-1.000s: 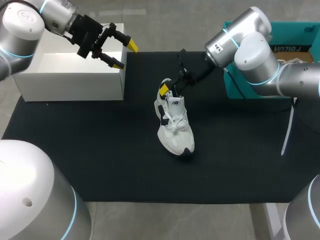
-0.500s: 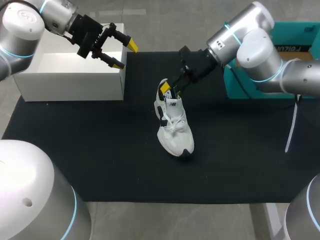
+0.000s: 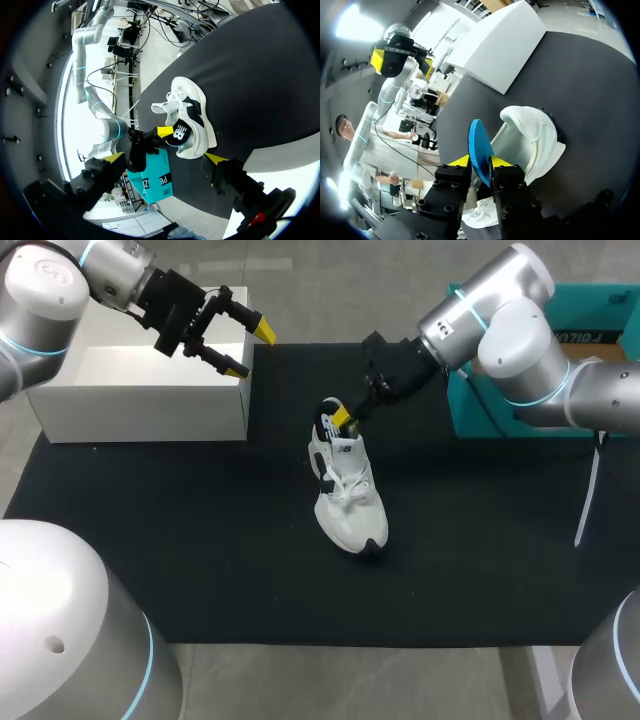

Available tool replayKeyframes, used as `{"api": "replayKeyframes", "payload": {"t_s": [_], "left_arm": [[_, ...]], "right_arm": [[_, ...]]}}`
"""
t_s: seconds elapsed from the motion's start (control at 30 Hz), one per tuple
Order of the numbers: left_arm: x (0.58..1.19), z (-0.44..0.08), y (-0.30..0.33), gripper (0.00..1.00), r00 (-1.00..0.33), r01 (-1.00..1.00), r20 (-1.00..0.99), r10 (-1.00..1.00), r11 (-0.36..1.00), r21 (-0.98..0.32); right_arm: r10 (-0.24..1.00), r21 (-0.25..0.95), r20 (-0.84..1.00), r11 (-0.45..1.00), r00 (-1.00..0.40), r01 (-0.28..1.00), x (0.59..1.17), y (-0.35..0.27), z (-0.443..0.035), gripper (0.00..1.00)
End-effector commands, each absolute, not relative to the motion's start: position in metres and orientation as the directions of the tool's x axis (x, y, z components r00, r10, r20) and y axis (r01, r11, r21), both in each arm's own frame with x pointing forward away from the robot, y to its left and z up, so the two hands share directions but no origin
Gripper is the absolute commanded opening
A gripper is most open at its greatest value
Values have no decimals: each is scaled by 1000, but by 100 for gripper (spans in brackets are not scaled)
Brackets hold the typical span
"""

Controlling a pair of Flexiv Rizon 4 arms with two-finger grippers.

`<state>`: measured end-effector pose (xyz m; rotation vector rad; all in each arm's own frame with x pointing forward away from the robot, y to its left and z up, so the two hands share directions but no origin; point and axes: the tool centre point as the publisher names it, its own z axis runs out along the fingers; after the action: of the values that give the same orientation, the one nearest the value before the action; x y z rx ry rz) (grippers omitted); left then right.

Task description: Take the shoe out of the shoebox, open the shoe tongue, remove and reinsert the insole, then place the shoe into the shoebox

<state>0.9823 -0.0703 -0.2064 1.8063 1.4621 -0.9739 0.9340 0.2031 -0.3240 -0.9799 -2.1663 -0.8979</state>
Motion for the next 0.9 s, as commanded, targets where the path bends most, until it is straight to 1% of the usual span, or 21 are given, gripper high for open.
{"api": "replayKeyframes", "payload": {"t_s": [0.03, 0.4, 0.63, 0.7, 0.77, 0.8, 0.83, 0.87, 0.9], "left_arm": [[981, -206, -70, 100, 120, 980, -838, 531, -200, 14], [981, -206, -70, 100, 120, 980, -838, 531, -200, 14], [981, -206, -70, 100, 120, 980, -838, 531, -200, 14], [981, -206, -70, 100, 120, 980, -838, 531, -200, 14], [981, -206, -70, 100, 120, 980, -838, 531, -200, 14], [981, -206, -70, 100, 120, 980, -838, 531, -200, 14], [981, -206, -70, 100, 120, 980, -838, 531, -200, 14], [981, -206, -70, 100, 120, 980, -838, 531, -200, 14], [981, -206, -70, 100, 120, 980, -838, 531, -200, 14]], "right_arm": [[390, 317, 743, 510, -544, 800, 942, 207, -334, 0], [383, 242, 774, 556, -504, 795, 947, 208, -349, 0], [390, 186, 788, 586, -476, 789, 933, 209, -353, 0], [394, 185, 791, 575, -468, 797, 931, 209, -354, 0], [391, 216, 785, 555, -481, 803, 930, 208, -351, 0], [390, 225, 781, 552, -487, 803, 930, 208, -349, 5], [396, 228, 775, 553, -493, 802, 930, 208, -349, 39], [395, 237, 772, 548, -498, 802, 931, 208, -348, 71], [395, 240, 771, 546, -500, 802, 931, 209, -346, 100]]}}
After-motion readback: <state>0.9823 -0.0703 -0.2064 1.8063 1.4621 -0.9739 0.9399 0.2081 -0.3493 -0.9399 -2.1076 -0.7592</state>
